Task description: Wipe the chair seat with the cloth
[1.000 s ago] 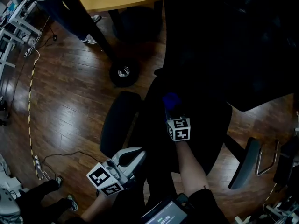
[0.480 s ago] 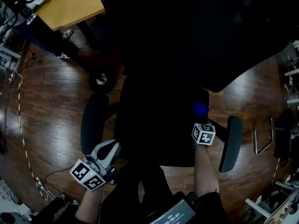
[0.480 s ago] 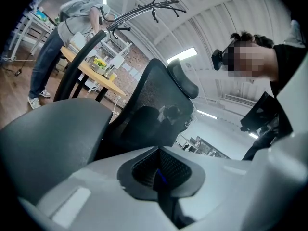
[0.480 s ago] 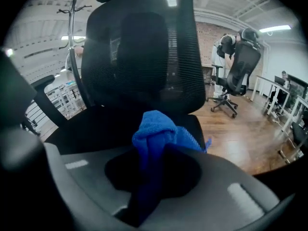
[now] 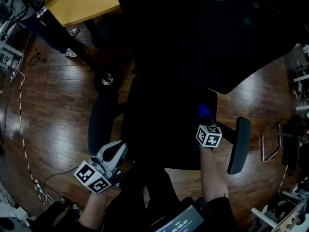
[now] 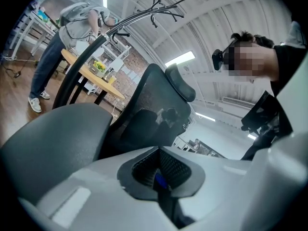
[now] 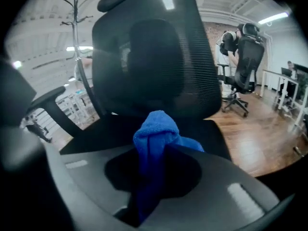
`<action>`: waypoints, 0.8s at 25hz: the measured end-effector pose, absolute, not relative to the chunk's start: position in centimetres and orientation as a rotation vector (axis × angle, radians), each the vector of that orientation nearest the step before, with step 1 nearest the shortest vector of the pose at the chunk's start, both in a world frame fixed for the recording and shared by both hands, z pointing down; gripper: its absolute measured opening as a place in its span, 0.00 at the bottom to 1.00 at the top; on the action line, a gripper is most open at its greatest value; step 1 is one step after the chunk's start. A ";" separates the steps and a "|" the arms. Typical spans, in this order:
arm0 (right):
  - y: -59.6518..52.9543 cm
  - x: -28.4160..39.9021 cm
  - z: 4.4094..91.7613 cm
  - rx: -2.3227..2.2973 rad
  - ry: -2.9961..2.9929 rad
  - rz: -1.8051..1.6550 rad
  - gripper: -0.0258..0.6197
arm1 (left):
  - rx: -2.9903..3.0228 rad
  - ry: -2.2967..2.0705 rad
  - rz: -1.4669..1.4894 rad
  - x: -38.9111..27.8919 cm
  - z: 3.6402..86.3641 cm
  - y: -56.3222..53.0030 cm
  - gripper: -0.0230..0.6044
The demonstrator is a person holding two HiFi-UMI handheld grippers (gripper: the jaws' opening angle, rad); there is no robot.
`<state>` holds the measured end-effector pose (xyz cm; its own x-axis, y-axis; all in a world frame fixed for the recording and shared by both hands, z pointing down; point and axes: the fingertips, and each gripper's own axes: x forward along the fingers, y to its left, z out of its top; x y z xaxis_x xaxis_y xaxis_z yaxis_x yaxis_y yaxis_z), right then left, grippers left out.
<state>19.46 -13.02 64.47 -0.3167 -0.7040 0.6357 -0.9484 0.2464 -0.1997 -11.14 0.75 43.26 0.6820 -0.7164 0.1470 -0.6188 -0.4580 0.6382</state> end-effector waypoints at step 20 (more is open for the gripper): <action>-6.0 -11.0 67.6 0.928 -2.350 0.771 0.13 | 2.226 -1.104 -0.275 -14.7 41.7 5.2 0.04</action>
